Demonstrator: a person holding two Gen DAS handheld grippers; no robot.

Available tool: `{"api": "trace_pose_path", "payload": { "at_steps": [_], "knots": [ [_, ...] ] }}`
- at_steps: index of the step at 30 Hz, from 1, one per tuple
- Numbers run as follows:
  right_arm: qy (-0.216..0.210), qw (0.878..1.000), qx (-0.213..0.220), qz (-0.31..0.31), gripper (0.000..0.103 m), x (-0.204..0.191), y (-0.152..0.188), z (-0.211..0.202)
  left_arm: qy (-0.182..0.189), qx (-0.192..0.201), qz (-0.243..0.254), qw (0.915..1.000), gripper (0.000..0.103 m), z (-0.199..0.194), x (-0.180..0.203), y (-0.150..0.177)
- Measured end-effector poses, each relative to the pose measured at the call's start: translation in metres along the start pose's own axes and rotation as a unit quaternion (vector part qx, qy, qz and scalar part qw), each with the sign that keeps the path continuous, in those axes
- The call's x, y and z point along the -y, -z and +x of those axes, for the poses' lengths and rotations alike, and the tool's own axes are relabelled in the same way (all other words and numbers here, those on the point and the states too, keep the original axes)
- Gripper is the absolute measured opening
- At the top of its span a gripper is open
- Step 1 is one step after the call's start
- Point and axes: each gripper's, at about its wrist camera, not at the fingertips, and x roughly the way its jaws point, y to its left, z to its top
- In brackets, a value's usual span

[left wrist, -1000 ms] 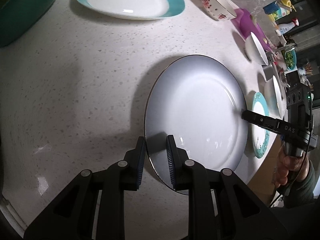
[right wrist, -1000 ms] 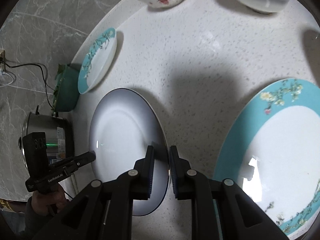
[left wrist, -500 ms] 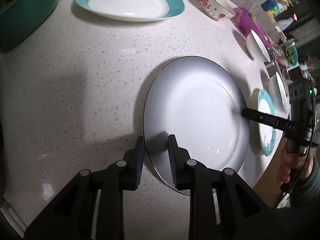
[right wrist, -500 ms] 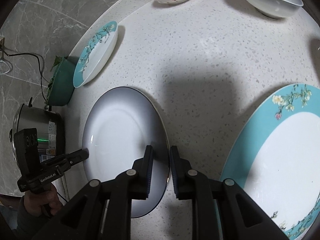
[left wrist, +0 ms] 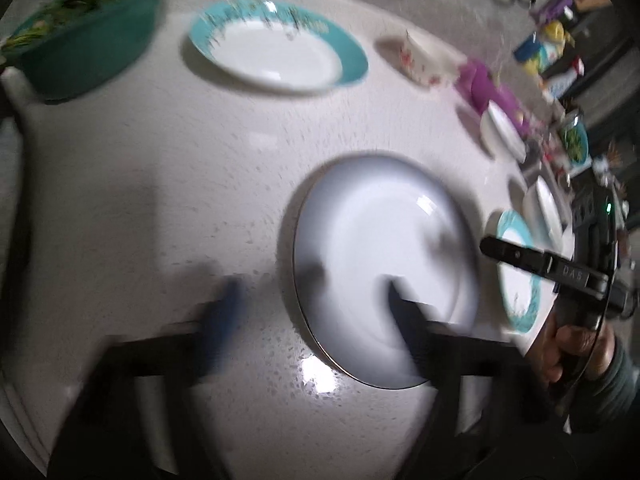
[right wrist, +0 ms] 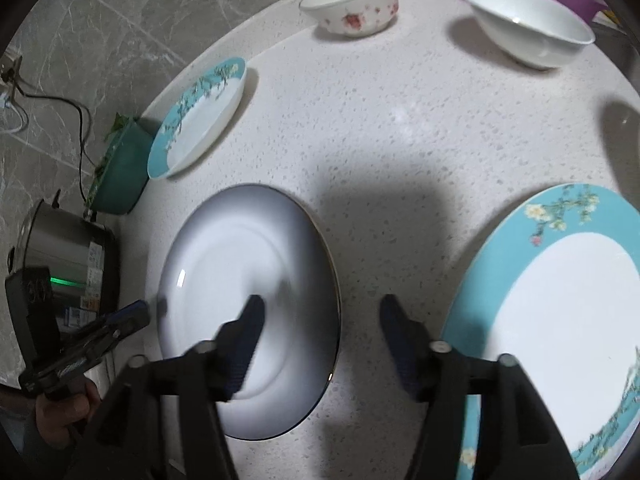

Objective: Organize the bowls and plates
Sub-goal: 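Lower the grey-rimmed plate onto the counter and open both grippers, then move both grippers to the large teal floral plate and close on its rim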

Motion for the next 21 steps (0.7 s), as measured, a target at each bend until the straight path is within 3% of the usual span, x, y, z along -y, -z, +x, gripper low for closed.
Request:
{"api": "trace_pose_path", "payload": {
  "at_steps": [1,2,4,7,9,11,16,21],
  "knots": [
    [-0.001,1.000,0.009,0.001,0.085,-0.001,0.002,-0.010,0.014,0.021,-0.010,0.9996,0.096,-0.014,0.001,0.002],
    [-0.006,1.000,0.018,0.003,0.090,-0.003,0.004,-0.019,0.024,0.030,-0.017,0.9991,0.101,-0.022,0.002,0.004],
    [-0.034,0.999,0.042,0.007,0.103,-0.006,0.016,-0.046,0.058,0.054,-0.036,0.9961,0.103,-0.040,0.006,0.011],
    [-0.113,0.990,0.081,0.014,0.103,-0.006,0.046,-0.090,0.098,0.100,-0.037,0.9895,0.103,-0.060,0.020,0.026],
    [-0.157,0.982,0.100,0.028,0.103,-0.002,0.066,-0.112,0.096,0.113,-0.006,0.9889,0.103,-0.064,0.041,0.038],
    [-0.173,0.977,0.117,0.047,0.103,0.005,0.088,-0.129,0.105,0.096,0.021,0.9896,0.103,-0.061,0.062,0.044],
    [-0.165,0.971,0.146,0.098,0.103,0.041,0.132,-0.155,0.137,0.049,0.061,0.9875,0.103,-0.047,0.115,0.054],
    [-0.166,0.962,0.161,0.149,0.103,0.084,0.152,-0.163,0.115,-0.011,0.082,0.9899,0.103,-0.024,0.155,0.054]
  ]
}}
